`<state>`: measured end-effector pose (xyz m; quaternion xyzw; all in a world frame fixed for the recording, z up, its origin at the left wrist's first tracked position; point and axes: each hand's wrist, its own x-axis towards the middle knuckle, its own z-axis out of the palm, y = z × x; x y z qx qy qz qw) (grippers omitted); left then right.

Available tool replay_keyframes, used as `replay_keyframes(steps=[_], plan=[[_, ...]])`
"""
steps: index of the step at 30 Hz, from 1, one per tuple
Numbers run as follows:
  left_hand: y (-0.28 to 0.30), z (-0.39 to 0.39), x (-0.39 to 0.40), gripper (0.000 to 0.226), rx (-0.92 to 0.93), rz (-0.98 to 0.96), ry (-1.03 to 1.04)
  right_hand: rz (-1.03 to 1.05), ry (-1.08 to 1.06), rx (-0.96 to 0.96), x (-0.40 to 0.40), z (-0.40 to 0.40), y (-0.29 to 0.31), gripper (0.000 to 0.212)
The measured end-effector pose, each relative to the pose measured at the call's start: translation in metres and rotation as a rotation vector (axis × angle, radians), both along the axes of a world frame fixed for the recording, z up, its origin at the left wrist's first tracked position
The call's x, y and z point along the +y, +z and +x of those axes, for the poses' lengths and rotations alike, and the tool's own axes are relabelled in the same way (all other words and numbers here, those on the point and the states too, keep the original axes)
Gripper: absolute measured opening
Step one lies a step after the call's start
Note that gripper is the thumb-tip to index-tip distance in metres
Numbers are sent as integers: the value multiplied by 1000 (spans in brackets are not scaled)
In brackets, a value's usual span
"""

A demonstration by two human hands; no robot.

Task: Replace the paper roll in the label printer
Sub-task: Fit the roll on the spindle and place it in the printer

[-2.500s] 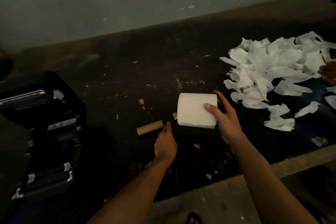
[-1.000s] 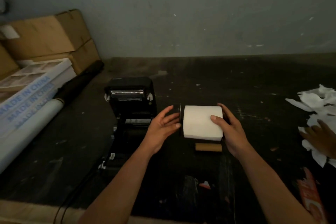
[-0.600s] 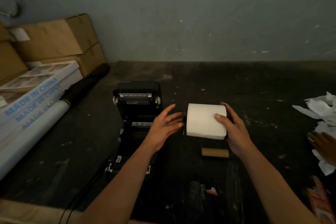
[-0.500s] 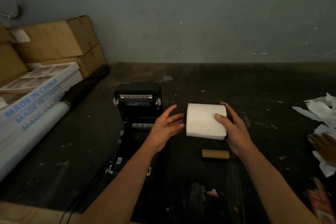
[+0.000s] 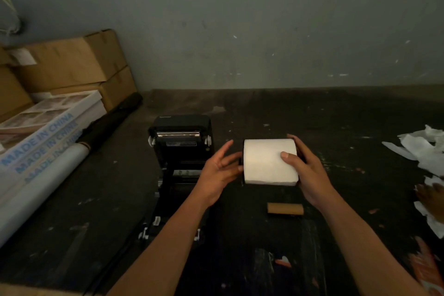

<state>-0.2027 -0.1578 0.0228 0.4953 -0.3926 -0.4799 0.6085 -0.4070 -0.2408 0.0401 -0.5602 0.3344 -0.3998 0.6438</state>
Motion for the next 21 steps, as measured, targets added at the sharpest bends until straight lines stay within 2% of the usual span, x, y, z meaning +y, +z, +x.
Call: replay_keyframes(steps=[4,7,11,17,21], plan=[[6,-3,3,78,92,-18,-4,-24,5,-4,-1,1,1,79],[16,-5,7,72,172,-31,-5,-52,-3,6,-2,2,4,74],[33,-18,7,86,3,-23,45,-104,-36,1,-3,6,5,75],[40,-32,12,91,-189,-45,162,-192,12,-2,-1,10,12,69],[42,-24,16,83,-248,-22,221,-243,46,12,1,20,11,67]])
